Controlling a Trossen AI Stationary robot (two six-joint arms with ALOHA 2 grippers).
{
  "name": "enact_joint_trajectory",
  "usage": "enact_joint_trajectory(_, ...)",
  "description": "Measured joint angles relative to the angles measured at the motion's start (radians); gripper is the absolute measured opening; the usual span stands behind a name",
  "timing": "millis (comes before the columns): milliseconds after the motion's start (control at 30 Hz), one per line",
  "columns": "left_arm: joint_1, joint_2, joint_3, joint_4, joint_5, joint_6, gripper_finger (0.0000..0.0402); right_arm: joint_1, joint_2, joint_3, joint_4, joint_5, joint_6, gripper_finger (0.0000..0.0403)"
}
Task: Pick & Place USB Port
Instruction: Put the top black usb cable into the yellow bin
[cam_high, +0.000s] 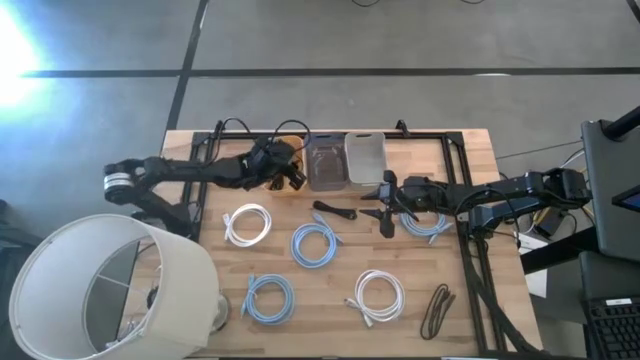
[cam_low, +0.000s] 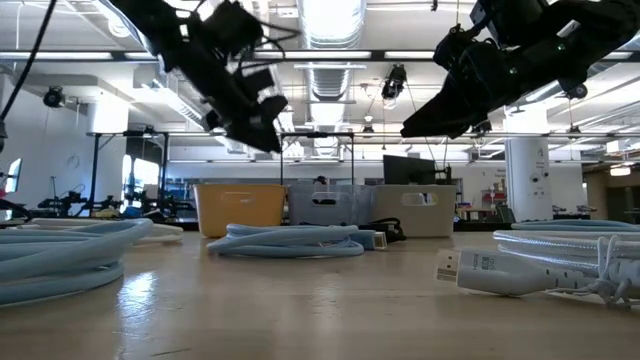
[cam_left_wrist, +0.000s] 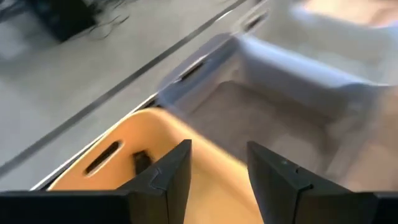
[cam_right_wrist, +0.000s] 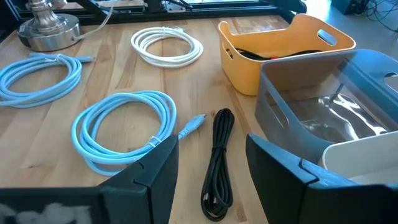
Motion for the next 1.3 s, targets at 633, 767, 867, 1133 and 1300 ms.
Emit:
enact_joint_trajectory(633,-0.295,-0.060,-0.002,-0.033,0.041,0.178,0.0156,0.000,0.008,0.000,0.007,-0.001,0.009,0.0185)
enact_joint_trajectory(767,-0.334,-0.061,-0.002,-0.067,0.067,0.224,0.0156,0.000,0.057,0.000,0.034,-0.001,0.045,0.0185)
enact_joint_trajectory(867,-0.348,-0.062,-0.012,-0.065,0.094,0.228,0.0156,0.000,0.114,0.000,0.068,-0.001,0.040,0.0185)
enact_joint_trajectory(1133,-0.350,-0.064,-0.127,0.065,0.179,0.227,0.0156,0.000,0.282,0.066,0.068,-0.001,0.051,0.0185)
enact_joint_trajectory(1300,-0.350,-0.064,-0.212,0.213,0.179,0.231,0.0156,-0.003,0.396,0.136,0.052,0.001,0.048,0.0185)
